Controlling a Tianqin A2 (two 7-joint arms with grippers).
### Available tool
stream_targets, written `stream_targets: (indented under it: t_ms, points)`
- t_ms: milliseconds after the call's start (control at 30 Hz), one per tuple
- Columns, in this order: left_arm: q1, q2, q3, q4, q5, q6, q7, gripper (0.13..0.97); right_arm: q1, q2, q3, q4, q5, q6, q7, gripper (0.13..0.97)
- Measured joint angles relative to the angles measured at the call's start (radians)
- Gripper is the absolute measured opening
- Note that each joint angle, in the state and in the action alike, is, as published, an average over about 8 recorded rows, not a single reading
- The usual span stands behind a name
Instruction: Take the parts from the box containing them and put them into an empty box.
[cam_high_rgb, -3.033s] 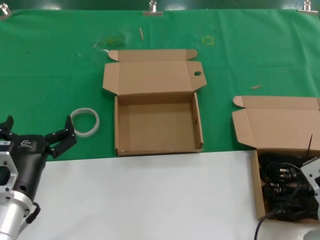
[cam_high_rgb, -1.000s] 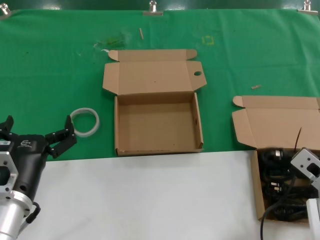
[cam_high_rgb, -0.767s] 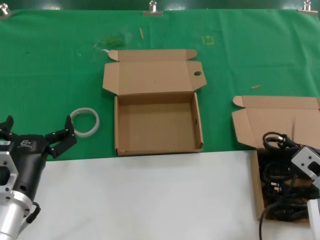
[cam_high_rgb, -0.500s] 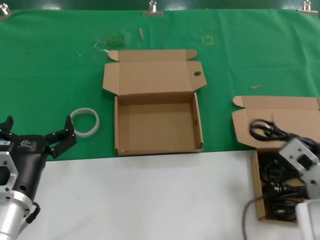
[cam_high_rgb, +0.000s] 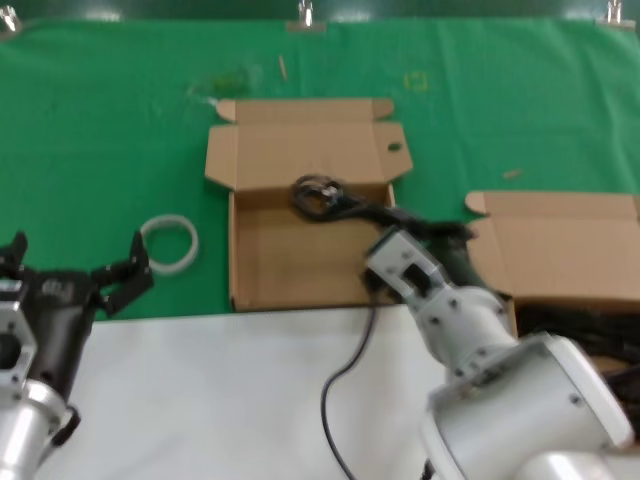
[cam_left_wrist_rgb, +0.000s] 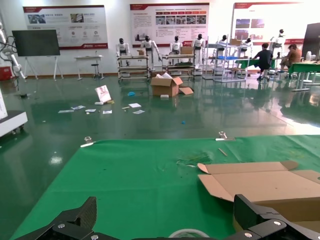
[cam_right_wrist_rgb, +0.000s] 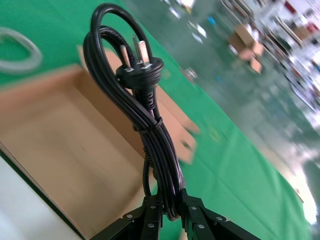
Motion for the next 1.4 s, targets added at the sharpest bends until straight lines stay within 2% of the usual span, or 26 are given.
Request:
stream_targets:
  t_ms: [300, 833, 1133, 1400]
  points:
    - [0.000, 0.000, 0.000, 0.000, 0.000, 0.000, 0.000, 0.966, 0.074, 0.005, -0.115, -0.148, 0.000, -0.077, 0.082, 0.191]
    - [0.000, 0.000, 0.000, 0.000, 0.000, 0.000, 0.000, 0.966, 0.090, 0.006, -0.139, -0.195, 0.000, -0.127, 0.172, 0.191]
    - [0.000, 0.000, 0.000, 0.000, 0.000, 0.000, 0.000, 0.966, 0.090, 0.006, -0.139, -0.195, 0.000, -0.127, 0.173, 0.240]
    - [0.000, 0.000, 0.000, 0.000, 0.000, 0.000, 0.000, 0.966, 0.085, 0.006, -0.132, -0.194, -0.013, -0.136, 0.194, 0.353]
